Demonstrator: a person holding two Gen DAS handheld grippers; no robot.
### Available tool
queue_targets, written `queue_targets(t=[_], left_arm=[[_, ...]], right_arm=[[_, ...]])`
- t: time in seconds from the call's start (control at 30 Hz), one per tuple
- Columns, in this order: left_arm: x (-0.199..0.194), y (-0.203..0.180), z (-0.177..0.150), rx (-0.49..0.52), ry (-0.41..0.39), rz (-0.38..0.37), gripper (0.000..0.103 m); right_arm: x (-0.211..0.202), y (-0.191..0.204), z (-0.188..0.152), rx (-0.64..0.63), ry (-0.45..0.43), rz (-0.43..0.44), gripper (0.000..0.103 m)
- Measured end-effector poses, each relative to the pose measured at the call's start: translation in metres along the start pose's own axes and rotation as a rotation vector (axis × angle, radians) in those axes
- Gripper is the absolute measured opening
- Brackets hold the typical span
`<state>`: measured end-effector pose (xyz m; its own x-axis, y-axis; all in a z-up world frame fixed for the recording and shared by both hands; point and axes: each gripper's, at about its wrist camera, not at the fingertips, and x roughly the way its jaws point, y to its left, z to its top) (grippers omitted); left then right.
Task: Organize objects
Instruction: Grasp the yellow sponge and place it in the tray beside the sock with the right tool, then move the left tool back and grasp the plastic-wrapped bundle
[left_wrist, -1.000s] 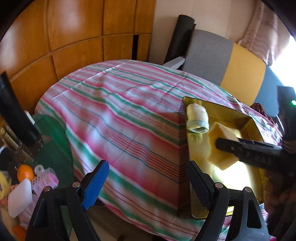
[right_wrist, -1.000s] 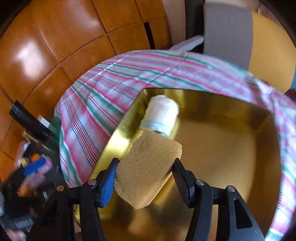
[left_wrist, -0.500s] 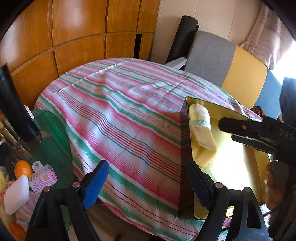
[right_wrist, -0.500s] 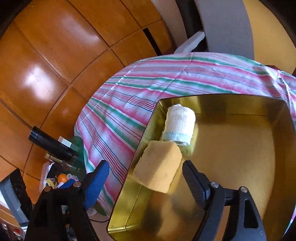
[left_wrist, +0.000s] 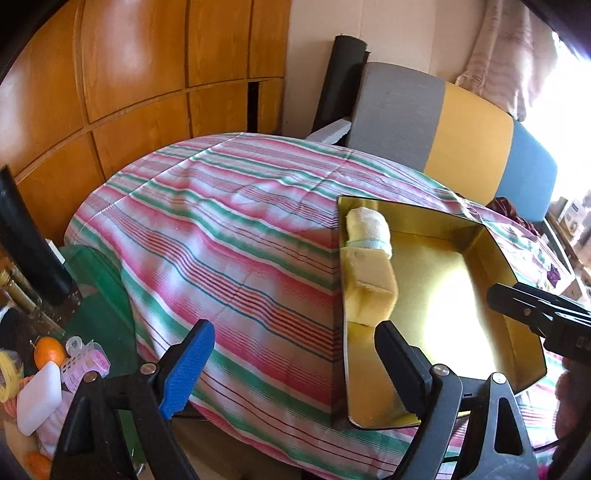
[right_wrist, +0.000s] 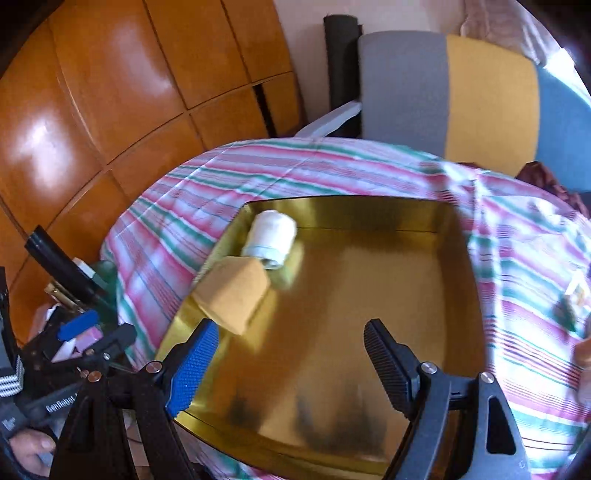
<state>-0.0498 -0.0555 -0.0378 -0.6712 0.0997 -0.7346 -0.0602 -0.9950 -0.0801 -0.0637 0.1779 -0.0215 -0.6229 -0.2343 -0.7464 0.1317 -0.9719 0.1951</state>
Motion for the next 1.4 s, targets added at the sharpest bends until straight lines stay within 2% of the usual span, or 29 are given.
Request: queue_targets(t=[0.33, 0.63, 0.83, 1.07, 1.27, 1.4], left_arm=[[-0.009, -0.03, 0.0, 0.088, -0.026, -0.019, 0.089], [-0.016, -0.065, 0.006, 0.169, -0.051, -0.072, 0.089], [-0.017, -0.11, 0.011, 0.253, -0.057, -0.144, 0.089], [-0.023, -0.181, 0.01, 0.39, -0.066, -0.267, 0.089], [-0.021, -0.247, -0.002, 0.509, -0.033, -0.373, 0.089], [-0.016, -0.289, -0.012, 0.577, 0.0, -0.437, 0.084]], right_arm=[[-0.045, -0.058, -0.022, 0.088, -0.053, -0.11, 0.083], [-0.097, -0.152, -0.057, 0.226, -0.058, -0.294, 0.083], [-0.154, -0.219, -0.092, 0.391, -0.092, -0.433, 0.083], [-0.22, -0.29, -0.141, 0.685, -0.196, -0.556, 0.083], [-0.241, -0.322, -0.174, 0.823, -0.226, -0.572, 0.083], [-0.242, -0.337, -0.191, 0.919, -0.243, -0.487, 0.083]])
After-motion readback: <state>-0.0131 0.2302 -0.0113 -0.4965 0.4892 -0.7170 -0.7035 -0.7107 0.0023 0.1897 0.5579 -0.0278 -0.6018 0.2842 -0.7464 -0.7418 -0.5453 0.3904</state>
